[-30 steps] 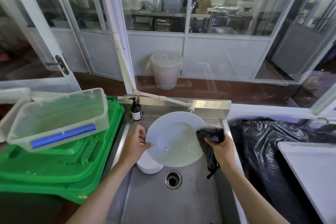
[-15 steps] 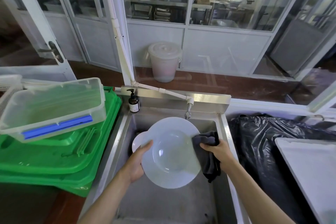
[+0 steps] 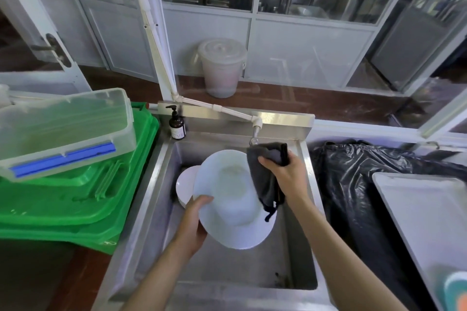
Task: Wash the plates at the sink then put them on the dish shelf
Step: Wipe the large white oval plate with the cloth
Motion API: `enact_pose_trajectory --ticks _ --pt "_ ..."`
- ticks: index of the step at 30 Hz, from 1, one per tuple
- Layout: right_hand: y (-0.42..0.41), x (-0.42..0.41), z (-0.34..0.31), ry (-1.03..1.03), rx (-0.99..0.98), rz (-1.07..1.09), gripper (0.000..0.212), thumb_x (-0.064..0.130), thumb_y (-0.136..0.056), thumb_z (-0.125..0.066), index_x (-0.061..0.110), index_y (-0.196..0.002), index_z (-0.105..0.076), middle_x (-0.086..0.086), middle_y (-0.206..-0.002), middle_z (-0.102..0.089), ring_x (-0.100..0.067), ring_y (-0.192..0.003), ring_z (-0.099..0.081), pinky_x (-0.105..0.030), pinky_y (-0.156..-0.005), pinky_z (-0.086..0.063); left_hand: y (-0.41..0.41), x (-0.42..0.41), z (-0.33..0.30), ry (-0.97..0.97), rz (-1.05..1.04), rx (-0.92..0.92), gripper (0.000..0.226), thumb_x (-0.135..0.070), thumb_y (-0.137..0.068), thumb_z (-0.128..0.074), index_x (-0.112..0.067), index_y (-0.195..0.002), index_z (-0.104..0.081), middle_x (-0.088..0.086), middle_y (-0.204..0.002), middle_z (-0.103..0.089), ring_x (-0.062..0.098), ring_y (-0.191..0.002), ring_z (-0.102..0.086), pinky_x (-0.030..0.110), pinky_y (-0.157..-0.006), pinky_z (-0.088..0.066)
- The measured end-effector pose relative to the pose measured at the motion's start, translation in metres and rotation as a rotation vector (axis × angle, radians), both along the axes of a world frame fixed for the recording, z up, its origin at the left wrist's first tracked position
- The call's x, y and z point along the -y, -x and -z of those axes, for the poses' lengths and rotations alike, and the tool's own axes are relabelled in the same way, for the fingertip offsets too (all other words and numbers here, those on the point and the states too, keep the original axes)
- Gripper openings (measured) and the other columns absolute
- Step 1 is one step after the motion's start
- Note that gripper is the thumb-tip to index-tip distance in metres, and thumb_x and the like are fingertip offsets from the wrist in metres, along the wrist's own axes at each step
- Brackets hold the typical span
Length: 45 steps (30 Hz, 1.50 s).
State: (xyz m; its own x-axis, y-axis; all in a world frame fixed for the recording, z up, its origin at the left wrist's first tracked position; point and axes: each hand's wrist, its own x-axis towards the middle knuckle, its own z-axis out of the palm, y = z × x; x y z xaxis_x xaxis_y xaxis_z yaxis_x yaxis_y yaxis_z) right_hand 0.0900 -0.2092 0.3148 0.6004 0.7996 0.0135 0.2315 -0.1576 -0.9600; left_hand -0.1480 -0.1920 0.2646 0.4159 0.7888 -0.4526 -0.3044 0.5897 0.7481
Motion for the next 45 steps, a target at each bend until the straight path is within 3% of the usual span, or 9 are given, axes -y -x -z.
enact_pose_trajectory --ticks 4,10,14,21,28,34,38,42,45 --pt "0.041 -0.021 -0.015 -0.121 0.044 -0.097 0.022 0.024 -0.089 -0.081 0.018 -0.108 -0.071 0.007 -0.099 -0.077 -0.006 -0.093 -0.072 -0.024 -0.079 -0.058 -0.013 0.007 -0.019 -0.137 0.088 -0.059 0.051 -0.015 -0.083 -0.06 -0.015 -0.134 -0.067 0.015 -0.128 -0.072 0.034 -0.119 -0.068 0.046 -0.1 -0.052" --pt "0.067 -0.038 -0.001 -0.042 0.497 -0.046 0.024 0.041 -0.091 -0.062 0.023 -0.108 -0.06 0.007 -0.099 -0.062 -0.019 -0.087 -0.062 -0.038 -0.072 -0.053 -0.022 0.022 -0.032 -0.117 0.145 -0.162 0.036 0.0 -0.098 -0.05 -0.013 -0.123 -0.073 0.015 -0.118 -0.076 0.035 -0.112 -0.071 0.047 -0.097 -0.054" --pt "0.048 -0.038 -0.002 0.062 0.418 0.167 0.021 0.036 -0.089 -0.062 0.02 -0.101 -0.059 0.006 -0.094 -0.063 -0.019 -0.084 -0.063 -0.039 -0.075 -0.055 -0.018 0.033 -0.042 -0.182 0.205 -0.216 0.039 0.001 -0.099 -0.049 -0.019 -0.123 -0.072 0.007 -0.117 -0.077 0.026 -0.109 -0.073 0.042 -0.091 -0.056" --pt "0.065 -0.021 -0.006 -0.097 0.505 0.008 0.043 0.066 -0.086 -0.066 0.026 -0.101 -0.061 0.014 -0.091 -0.067 -0.008 -0.082 -0.063 -0.024 -0.07 -0.05 -0.021 0.04 -0.057 -0.299 0.254 -0.273 0.042 -0.016 -0.081 -0.055 -0.033 -0.113 -0.076 0.003 -0.116 -0.077 0.025 -0.11 -0.072 0.051 -0.099 -0.054" --pt "0.033 -0.013 -0.005 -0.092 0.058 0.261 0.024 0.045 -0.096 -0.069 0.021 -0.094 -0.065 0.011 -0.084 -0.069 0.002 -0.08 -0.064 -0.02 -0.071 -0.046 -0.019 0.06 -0.063 -0.379 0.277 -0.292 0.041 -0.015 -0.082 -0.059 -0.032 -0.117 -0.075 0.0 -0.117 -0.076 0.024 -0.112 -0.07 0.052 -0.102 -0.053" --pt "0.053 -0.001 -0.01 -0.144 0.154 0.015 0.028 0.042 -0.099 -0.067 0.015 -0.098 -0.067 0.007 -0.082 -0.072 -0.006 -0.077 -0.068 -0.02 -0.067 -0.052 -0.021 0.073 -0.066 -0.339 0.207 -0.261 0.042 -0.014 -0.079 -0.057 -0.035 -0.11 -0.077 0.0 -0.114 -0.078 0.024 -0.11 -0.072 0.047 -0.094 -0.054" --pt "0.023 -0.003 -0.003 0.048 0.029 0.201 0.048 0.059 -0.099 -0.058 0.012 -0.092 -0.067 0.004 -0.078 -0.07 -0.013 -0.074 -0.068 -0.025 -0.062 -0.043 -0.015 0.083 -0.064 -0.31 0.158 -0.208 0.039 -0.012 -0.077 -0.061 -0.031 -0.106 -0.079 0.006 -0.112 -0.078 0.026 -0.106 -0.073 0.042 -0.087 -0.056" --pt "0.024 0.004 -0.004 0.097 0.078 0.298 0.048 0.06 -0.1 -0.052 0.015 -0.089 -0.063 0.002 -0.079 -0.068 -0.018 -0.078 -0.068 -0.033 -0.069 -0.051 -0.014 0.085 -0.063 -0.375 0.187 -0.241 0.044 -0.012 -0.078 -0.06 -0.026 -0.117 -0.076 0.006 -0.115 -0.076 0.03 -0.112 -0.07 0.05 -0.095 -0.055" --pt "0.047 0.011 -0.017 -0.056 0.276 0.19 0.04 0.05 -0.101 -0.058 0.016 -0.079 -0.059 0.009 -0.067 -0.062 -0.002 -0.065 -0.06 -0.015 -0.061 -0.043 -0.018 0.086 -0.068 -0.416 0.216 -0.272 0.046 -0.012 -0.079 -0.056 -0.025 -0.119 -0.074 0.001 -0.113 -0.077 0.022 -0.108 -0.071 0.04 -0.089 -0.054"
